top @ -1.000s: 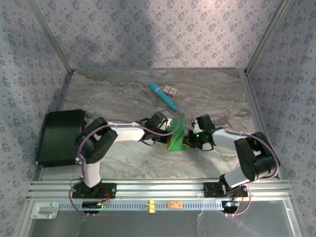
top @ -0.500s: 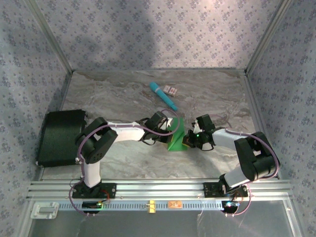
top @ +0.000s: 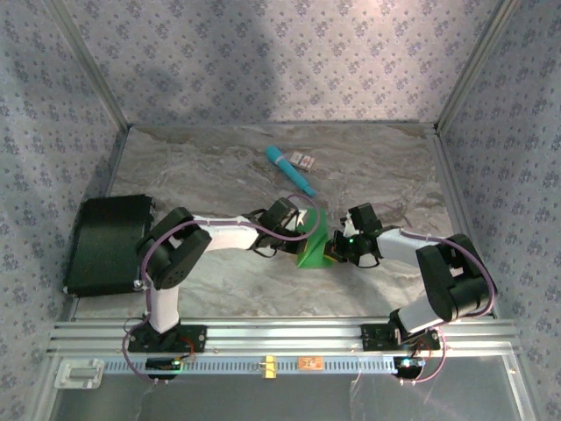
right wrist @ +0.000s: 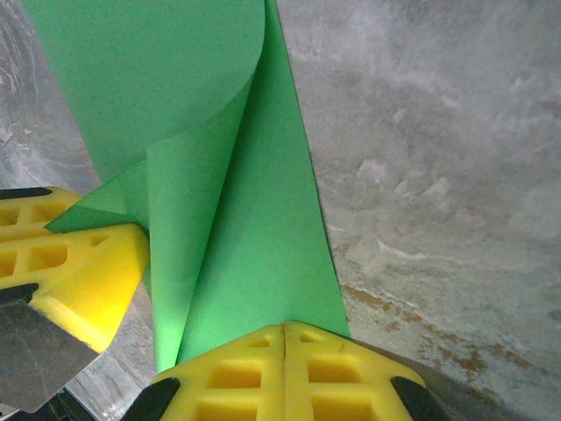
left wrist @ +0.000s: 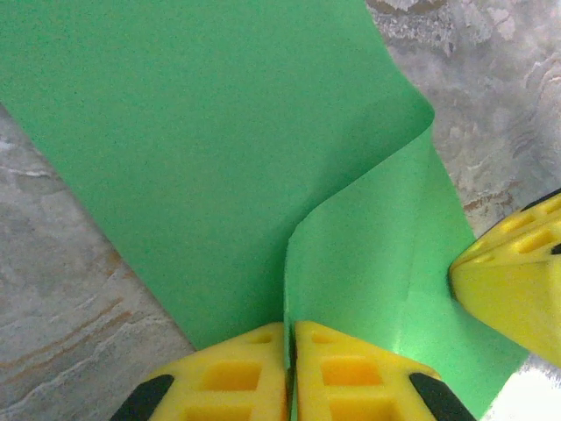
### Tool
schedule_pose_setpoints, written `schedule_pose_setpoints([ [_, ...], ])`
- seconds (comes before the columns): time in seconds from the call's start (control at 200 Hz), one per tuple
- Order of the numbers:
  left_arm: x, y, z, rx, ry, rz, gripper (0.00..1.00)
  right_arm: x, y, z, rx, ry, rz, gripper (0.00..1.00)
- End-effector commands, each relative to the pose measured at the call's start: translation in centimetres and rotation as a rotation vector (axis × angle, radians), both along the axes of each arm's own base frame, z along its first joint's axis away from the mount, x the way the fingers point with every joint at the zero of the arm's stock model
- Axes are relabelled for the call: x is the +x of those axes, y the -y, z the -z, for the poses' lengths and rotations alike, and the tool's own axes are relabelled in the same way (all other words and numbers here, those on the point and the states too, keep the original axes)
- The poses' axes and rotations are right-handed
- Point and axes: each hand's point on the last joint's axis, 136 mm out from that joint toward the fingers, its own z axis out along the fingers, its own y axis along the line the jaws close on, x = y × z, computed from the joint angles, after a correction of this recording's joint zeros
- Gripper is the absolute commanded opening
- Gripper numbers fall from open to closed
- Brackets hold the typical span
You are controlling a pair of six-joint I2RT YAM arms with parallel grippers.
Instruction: Fold a paper plane with a square sheet of paper (pick it up from the middle)
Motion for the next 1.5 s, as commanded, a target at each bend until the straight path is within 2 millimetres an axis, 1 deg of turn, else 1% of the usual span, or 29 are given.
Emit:
schedule_pose_setpoints([
  [0.0, 0.1, 0.1, 0.5, 0.019, -0.005, 0.011, 0.11, -1.1, 1.7, 1.8, -0.090, -0.061, 0.018, 0.00],
  [0.14, 0.0, 0.0, 0.9, 0.026, -0.015, 0.012, 0.10, -1.0, 1.7, 1.6, -0.087, -0.057, 0.020, 0.00],
  [0.225, 0.0, -0.3, 1.1, 0.040, -0.015, 0.007, 0.10, -0.7, 1.5, 1.1, -0.077, -0.038, 0.019, 0.00],
  [0.29, -0.2, -0.6, 1.2, 0.040, -0.019, 0.001, 0.10, -0.3, 1.3, 0.4, -0.059, -0.010, 0.021, 0.00],
  [0.47, -0.6, -0.4, 1.4, 0.022, -0.058, -0.020, 0.08, 1.3, 0.6, -2.7, 0.016, 0.102, 0.044, 0.01],
  [0.585, -0.7, -0.5, 1.1, 0.013, -0.064, -0.038, 0.08, 1.7, 0.4, -3.8, 0.054, 0.129, 0.056, 0.00],
  [0.755, -0.9, -0.3, 0.9, 0.006, -0.080, -0.059, 0.08, 1.8, -0.1, -4.3, 0.108, 0.128, 0.069, 0.00],
  [0.989, -1.4, 0.0, 1.0, 0.009, -0.101, -0.081, 0.08, 1.7, -0.3, -4.0, 0.135, 0.115, 0.086, 0.00],
  [1.154, -1.5, -0.2, 1.0, 0.023, -0.100, -0.089, 0.08, 1.7, -0.4, -3.8, 0.142, 0.110, 0.094, 0.00],
  [1.274, -1.5, 0.0, 0.9, 0.016, -0.099, -0.083, 0.08, 1.8, -1.2, -3.8, 0.168, 0.110, 0.079, 0.00],
  [1.374, -1.4, 0.0, 0.9, 0.018, -0.096, -0.085, 0.08, 2.0, -1.6, -3.4, 0.164, 0.109, 0.074, 0.00],
  [1.494, -1.4, 0.1, 1.0, 0.018, -0.097, -0.083, 0.08, 2.4, -2.7, -3.3, 0.193, 0.114, 0.057, 0.00],
])
